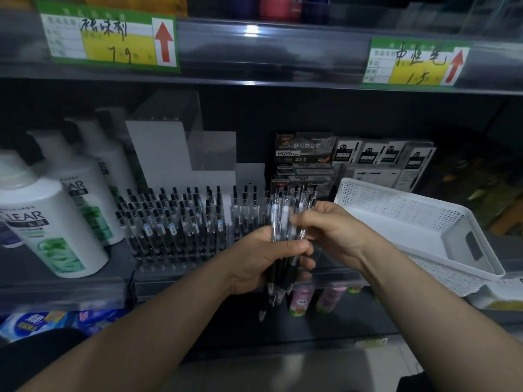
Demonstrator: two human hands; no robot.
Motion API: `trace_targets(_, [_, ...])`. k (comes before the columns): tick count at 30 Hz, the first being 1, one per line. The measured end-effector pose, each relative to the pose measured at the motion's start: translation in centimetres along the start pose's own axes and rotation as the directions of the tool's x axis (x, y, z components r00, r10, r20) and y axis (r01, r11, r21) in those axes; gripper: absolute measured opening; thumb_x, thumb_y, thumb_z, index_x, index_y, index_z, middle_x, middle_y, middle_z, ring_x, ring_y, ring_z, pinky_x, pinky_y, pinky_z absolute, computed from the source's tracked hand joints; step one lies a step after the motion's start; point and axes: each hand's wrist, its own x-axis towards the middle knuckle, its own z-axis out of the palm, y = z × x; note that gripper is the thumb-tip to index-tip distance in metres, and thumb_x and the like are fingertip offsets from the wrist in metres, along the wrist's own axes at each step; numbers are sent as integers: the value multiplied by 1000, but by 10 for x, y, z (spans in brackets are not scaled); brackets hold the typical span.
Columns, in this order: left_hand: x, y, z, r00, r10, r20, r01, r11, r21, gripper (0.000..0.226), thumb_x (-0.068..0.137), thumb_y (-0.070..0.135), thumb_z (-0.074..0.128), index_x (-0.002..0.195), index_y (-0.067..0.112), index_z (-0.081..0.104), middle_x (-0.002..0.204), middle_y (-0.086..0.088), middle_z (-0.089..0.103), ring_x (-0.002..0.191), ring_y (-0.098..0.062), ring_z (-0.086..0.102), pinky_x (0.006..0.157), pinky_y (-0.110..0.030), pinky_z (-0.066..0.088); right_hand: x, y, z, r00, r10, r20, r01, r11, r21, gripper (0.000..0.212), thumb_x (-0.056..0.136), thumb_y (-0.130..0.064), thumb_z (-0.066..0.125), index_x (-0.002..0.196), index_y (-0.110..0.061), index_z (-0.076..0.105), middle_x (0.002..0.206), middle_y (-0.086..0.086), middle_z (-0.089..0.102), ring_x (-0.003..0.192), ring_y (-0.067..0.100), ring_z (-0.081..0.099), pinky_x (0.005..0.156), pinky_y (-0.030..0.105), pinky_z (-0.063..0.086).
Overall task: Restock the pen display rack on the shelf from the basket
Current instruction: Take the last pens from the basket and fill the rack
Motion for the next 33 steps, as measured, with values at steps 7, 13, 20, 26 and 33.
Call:
trace_targets(7, [0, 2, 0, 1000, 12, -4, -12, 998, 63, 15, 89, 10, 62, 102, 5, 63, 88, -2, 69, 75, -15, 64, 66, -29, 56, 1, -1, 0, 998, -20, -54, 20, 1000, 9, 11, 70, -11, 63, 73, 0, 60, 57, 13, 49, 40, 22, 38, 44, 29, 42])
trace_targets(13, [0, 1, -2, 1000, 3, 1, -3, 997, 72, 24, 92, 10, 59, 114, 2, 63, 88, -2, 69, 75, -14, 64, 65, -27, 55, 1, -4, -1, 1000, 10, -27, -10, 1000, -2, 17, 84, -2, 59, 67, -1, 60, 42, 7, 40, 34, 22, 39, 41, 26, 43])
trace_targets(20, [-3, -4, 0, 993, -105, 50, 99, 990, 100, 29, 83, 17, 65, 110, 6, 68, 86, -2, 69, 77, -17, 64, 78, -38, 51, 5, -18, -13, 973, -43, -225, 57, 997, 56, 12, 81, -3, 63, 71, -9, 64, 64, 3, 62, 59, 15, 58, 59, 27, 48])
trace_targets(26, [-1, -6, -8, 991, -130, -8, 130, 978, 162, 32, 88, 15, 65, 117, 2, 64, 88, -3, 69, 75, -16, 63, 72, -35, 51, 6, -27, -19, 890, -158, -427, 237, 961, 139, 12, 88, -8, 60, 77, -11, 61, 61, -1, 58, 55, 9, 51, 58, 23, 45])
trace_targets(33, [0, -1, -11, 985, -23, -169, 48, 988, 144, 34, 90, 18, 64, 116, -3, 59, 83, -5, 63, 71, -16, 58, 67, -33, 51, -4, -41, -27, 700, -341, -627, 507, 856, 101, 22, 88, 6, 49, 76, -11, 54, 48, -5, 52, 47, 8, 51, 53, 22, 49])
